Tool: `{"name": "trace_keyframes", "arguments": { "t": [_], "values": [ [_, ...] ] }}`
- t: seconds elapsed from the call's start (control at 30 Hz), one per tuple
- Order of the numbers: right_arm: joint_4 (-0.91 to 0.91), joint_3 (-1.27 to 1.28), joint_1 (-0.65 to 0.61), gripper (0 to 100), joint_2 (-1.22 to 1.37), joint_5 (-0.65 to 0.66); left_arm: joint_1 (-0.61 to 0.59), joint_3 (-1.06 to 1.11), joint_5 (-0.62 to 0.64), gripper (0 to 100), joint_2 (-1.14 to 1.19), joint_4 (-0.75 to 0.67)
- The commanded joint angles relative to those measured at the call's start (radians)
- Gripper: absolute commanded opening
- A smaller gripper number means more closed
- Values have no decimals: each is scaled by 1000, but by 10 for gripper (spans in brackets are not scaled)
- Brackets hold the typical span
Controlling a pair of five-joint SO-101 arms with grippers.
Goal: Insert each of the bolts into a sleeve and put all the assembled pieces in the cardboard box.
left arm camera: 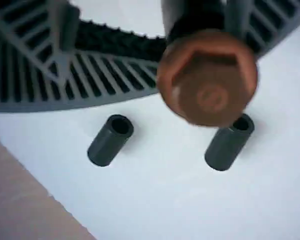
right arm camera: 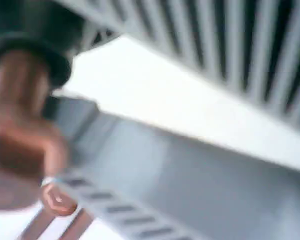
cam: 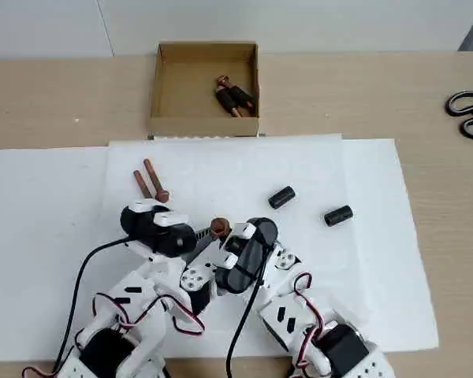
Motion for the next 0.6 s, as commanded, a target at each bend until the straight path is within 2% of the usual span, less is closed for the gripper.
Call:
{"name": "trace_keyframes", "arguments": {
  "t": [0.0, 0.13, 0.57],
  "values": [
    [-38, -40, 10, 3, -10, 9, -54, -8, -91, 200, 3, 15],
    [-38, -40, 53, 3, -10, 9, -91, -48, -158, 200, 6, 20],
    [-38, -40, 110, 3, -10, 8, -104, -200, -155, 194, 8, 17]
  ]
}}
